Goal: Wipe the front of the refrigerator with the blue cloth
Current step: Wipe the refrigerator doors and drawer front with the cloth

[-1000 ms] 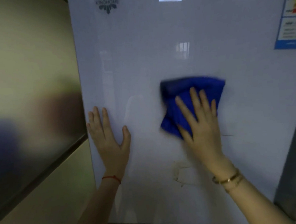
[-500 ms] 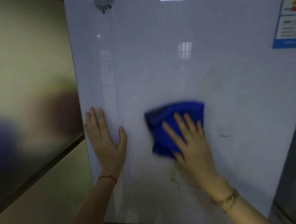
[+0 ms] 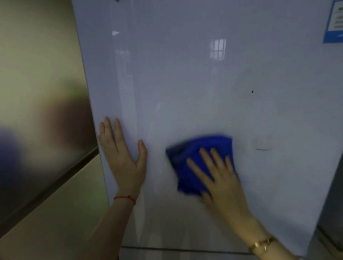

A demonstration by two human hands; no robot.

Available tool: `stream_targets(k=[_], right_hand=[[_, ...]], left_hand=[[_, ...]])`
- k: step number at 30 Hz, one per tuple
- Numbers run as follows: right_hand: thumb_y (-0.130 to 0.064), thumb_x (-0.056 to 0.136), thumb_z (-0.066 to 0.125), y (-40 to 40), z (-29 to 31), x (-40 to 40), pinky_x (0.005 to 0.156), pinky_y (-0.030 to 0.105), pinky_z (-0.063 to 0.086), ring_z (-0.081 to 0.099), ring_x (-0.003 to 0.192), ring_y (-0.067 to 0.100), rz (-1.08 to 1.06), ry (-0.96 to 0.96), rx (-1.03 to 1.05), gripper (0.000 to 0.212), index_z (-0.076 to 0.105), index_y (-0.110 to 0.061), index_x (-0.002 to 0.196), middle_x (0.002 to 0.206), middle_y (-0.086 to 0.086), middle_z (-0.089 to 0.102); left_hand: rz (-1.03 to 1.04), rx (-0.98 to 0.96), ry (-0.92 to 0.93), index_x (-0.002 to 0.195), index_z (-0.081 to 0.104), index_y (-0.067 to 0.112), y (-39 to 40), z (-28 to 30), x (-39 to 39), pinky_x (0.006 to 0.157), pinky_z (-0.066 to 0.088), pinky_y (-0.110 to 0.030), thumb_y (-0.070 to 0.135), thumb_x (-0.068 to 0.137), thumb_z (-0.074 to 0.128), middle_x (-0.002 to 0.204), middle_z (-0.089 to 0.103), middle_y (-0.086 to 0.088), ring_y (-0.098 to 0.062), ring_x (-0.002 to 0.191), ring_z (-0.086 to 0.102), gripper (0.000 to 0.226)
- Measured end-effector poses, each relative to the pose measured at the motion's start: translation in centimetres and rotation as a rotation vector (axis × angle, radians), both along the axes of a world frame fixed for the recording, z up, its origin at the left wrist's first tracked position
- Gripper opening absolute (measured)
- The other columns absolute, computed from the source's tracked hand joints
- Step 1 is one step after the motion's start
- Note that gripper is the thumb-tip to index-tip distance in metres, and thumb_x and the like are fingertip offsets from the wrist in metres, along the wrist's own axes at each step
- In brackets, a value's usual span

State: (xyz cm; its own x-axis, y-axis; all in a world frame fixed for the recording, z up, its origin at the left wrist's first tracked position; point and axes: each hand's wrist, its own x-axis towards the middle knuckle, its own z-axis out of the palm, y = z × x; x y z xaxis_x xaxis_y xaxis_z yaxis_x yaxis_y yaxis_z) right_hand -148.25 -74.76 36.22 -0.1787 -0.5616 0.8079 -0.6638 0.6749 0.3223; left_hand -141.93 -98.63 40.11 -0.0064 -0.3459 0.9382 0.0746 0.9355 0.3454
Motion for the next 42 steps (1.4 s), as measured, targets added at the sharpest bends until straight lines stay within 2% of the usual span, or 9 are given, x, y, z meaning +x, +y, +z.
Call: stream_targets(k=[4,6,10,17,22,24,31,38,42], right_hand=[[-0.032,0.045,0.089,3.7,-4.8,-0.5,0.120,0.038,-0.005,0.012,0.140,0.023,-0.096,-0.026,0.244,0.134,0.007,-0.030,0.151,0.161,0.000,-0.002],[-0.031,0.054,0.085,4.0,-1.2,-1.1,0.120,0.040,-0.005,0.010,0.142,0.026,-0.094,0.047,0.103,0.119,0.015,-0.029,0.150,0.158,0.008,0.010],[-0.039,0.095,0.046,0.8,6.6,-0.2,0.121,0.043,-0.007,0.003,0.148,0.030,-0.019,-0.023,-0.320,0.060,0.024,-0.026,0.149,0.158,0.007,0.008],[-0.029,0.062,0.083,2.4,-4.2,-0.2,0.121,0.037,-0.006,0.017,0.141,0.027,-0.085,-0.011,0.140,0.109,0.019,-0.031,0.150,0.152,0.004,0.024],[-0.034,0.090,0.052,1.6,5.9,-0.5,0.122,0.041,-0.004,0.012,0.145,0.033,-0.024,0.030,-0.276,0.061,0.031,-0.024,0.146,0.157,0.012,0.017],[-0.036,0.097,0.044,-0.8,9.1,0.2,0.121,0.043,-0.005,0.006,0.147,0.031,-0.007,-0.024,-0.418,0.055,0.029,-0.024,0.148,0.158,0.008,0.009],[-0.024,0.061,0.082,0.6,-1.7,0.4,0.121,0.038,-0.004,0.019,0.142,0.029,-0.074,-0.005,0.103,0.108,0.020,-0.030,0.149,0.152,0.007,0.024],[-0.031,0.096,0.046,-0.6,11.9,-0.2,0.121,0.045,-0.004,0.006,0.147,0.034,0.023,-0.006,-0.433,0.054,0.030,-0.023,0.148,0.158,0.016,0.013],[-0.031,0.089,0.057,-2.4,7.6,0.6,0.121,0.042,-0.004,0.009,0.147,0.032,0.027,0.040,-0.238,0.066,0.029,-0.025,0.148,0.158,0.011,0.015]], left_hand=[[-0.006,0.014,-0.030,0.153,0.024,0.000,0.4,-1.2,0.3,0.127,0.011,-0.052,0.028,0.099,0.048,0.163,0.018,-0.017,-0.031,0.154,0.012,0.066],[-0.001,0.018,-0.053,0.153,0.024,0.000,0.5,-1.9,0.4,0.128,0.010,-0.049,0.029,0.098,0.047,0.163,0.018,-0.016,-0.032,0.154,0.012,0.066],[-0.003,0.029,-0.063,0.154,0.023,0.001,0.6,-1.9,0.4,0.128,0.010,-0.049,0.031,0.099,0.046,0.164,0.017,-0.017,-0.033,0.154,0.012,0.067],[-0.019,0.023,-0.076,0.154,0.022,0.002,0.4,-1.9,0.5,0.127,0.010,-0.051,0.029,0.099,0.048,0.164,0.015,-0.015,-0.032,0.155,0.011,0.068],[-0.022,0.017,-0.081,0.155,0.021,0.003,0.4,-1.9,0.6,0.128,0.008,-0.047,0.030,0.098,0.048,0.164,0.014,-0.014,-0.031,0.155,0.010,0.068],[-0.015,0.027,-0.078,0.155,0.021,0.004,0.5,-1.8,0.5,0.128,0.007,-0.047,0.029,0.098,0.049,0.164,0.014,-0.012,-0.030,0.155,0.010,0.069],[-0.015,0.006,-0.085,0.155,0.020,0.004,0.1,-2.0,0.5,0.128,0.008,-0.048,0.032,0.099,0.047,0.164,0.013,-0.012,-0.031,0.155,0.010,0.068],[-0.007,-0.001,-0.093,0.154,0.022,0.002,-0.2,-2.1,0.3,0.127,0.011,-0.051,0.035,0.099,0.046,0.163,0.016,-0.016,-0.034,0.154,0.012,0.068],[-0.005,-0.016,-0.097,0.154,0.020,0.004,-0.3,-2.3,0.4,0.127,0.010,-0.050,0.033,0.098,0.048,0.163,0.016,-0.015,-0.034,0.154,0.013,0.069]])
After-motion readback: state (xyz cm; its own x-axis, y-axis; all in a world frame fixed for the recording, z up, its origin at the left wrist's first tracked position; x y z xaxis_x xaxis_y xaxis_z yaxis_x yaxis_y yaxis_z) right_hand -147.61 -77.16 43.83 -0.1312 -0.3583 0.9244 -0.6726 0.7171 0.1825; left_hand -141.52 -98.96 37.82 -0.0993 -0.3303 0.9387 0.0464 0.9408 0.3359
